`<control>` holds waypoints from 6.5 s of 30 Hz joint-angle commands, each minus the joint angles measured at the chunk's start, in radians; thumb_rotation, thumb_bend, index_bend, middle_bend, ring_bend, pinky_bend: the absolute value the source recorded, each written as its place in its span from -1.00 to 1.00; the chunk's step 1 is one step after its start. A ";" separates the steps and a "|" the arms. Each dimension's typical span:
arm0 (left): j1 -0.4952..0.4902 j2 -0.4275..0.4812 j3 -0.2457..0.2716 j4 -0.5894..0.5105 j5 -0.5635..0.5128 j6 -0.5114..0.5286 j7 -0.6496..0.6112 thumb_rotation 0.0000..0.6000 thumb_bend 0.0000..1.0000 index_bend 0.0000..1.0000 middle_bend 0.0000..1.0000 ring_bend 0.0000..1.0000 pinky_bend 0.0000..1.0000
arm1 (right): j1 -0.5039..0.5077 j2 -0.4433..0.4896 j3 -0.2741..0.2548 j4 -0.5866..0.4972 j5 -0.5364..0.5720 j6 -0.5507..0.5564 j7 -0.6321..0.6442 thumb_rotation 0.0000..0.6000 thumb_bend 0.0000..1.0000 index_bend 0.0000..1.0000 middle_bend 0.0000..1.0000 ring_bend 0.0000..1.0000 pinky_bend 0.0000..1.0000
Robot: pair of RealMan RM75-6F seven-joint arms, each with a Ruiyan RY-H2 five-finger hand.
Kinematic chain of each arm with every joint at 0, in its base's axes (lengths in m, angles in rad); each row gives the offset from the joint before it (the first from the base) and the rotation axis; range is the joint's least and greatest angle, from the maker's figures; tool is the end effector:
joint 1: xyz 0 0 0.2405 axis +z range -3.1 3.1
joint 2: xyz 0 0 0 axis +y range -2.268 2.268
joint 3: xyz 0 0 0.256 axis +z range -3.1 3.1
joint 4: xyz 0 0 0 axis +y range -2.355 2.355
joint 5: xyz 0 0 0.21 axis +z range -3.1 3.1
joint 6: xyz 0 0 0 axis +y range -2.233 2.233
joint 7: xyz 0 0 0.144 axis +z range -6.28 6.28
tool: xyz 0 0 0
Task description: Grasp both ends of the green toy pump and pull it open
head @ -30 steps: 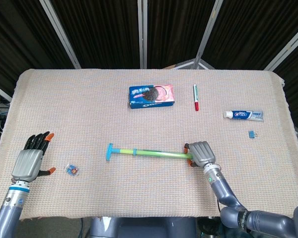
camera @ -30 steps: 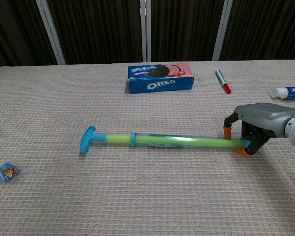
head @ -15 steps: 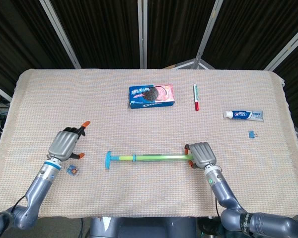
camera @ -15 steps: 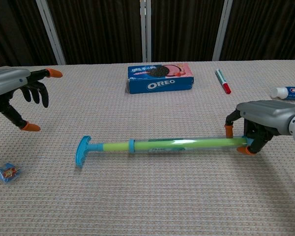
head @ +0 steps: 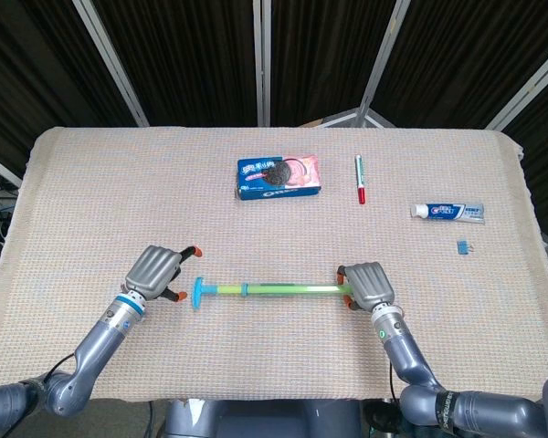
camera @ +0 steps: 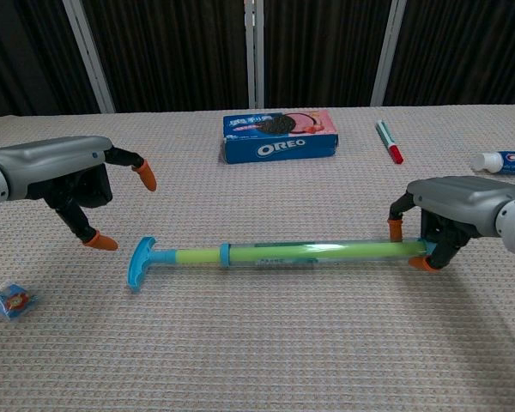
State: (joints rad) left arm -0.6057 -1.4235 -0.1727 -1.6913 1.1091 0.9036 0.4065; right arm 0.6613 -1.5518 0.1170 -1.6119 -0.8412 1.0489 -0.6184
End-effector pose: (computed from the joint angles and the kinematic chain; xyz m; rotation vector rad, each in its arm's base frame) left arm -0.1671 0.3004 0.0021 -1.9097 -1.0716 -0.8462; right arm -0.1854 -0.3035 -0.0254 1.7885 -1.0635 0.6515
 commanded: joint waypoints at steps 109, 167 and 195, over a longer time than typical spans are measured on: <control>-0.091 -0.065 0.089 0.213 -0.212 -0.044 -0.098 1.00 -0.12 0.57 0.94 0.90 1.00 | -0.016 0.153 0.010 -0.038 0.000 0.055 0.035 1.00 -0.15 0.30 1.00 1.00 1.00; -0.048 -0.010 0.082 0.277 -0.166 -0.077 -0.202 1.00 -1.00 -1.00 0.94 0.90 1.00 | -0.067 0.222 0.012 0.039 -0.035 0.004 0.147 1.00 -1.00 -1.00 1.00 1.00 1.00; 0.367 0.295 0.197 -0.003 0.350 0.601 -0.396 1.00 -1.00 -1.00 -1.00 -1.00 -1.00 | -0.454 0.380 -0.104 0.082 -0.659 0.558 0.695 1.00 -1.00 -1.00 -1.00 -1.00 -1.00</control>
State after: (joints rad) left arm -0.2946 -1.1552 -0.0160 -1.6632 1.3970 1.4481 0.0157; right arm 0.2460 -1.1816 0.0399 -1.5521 -1.4588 1.5683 0.0708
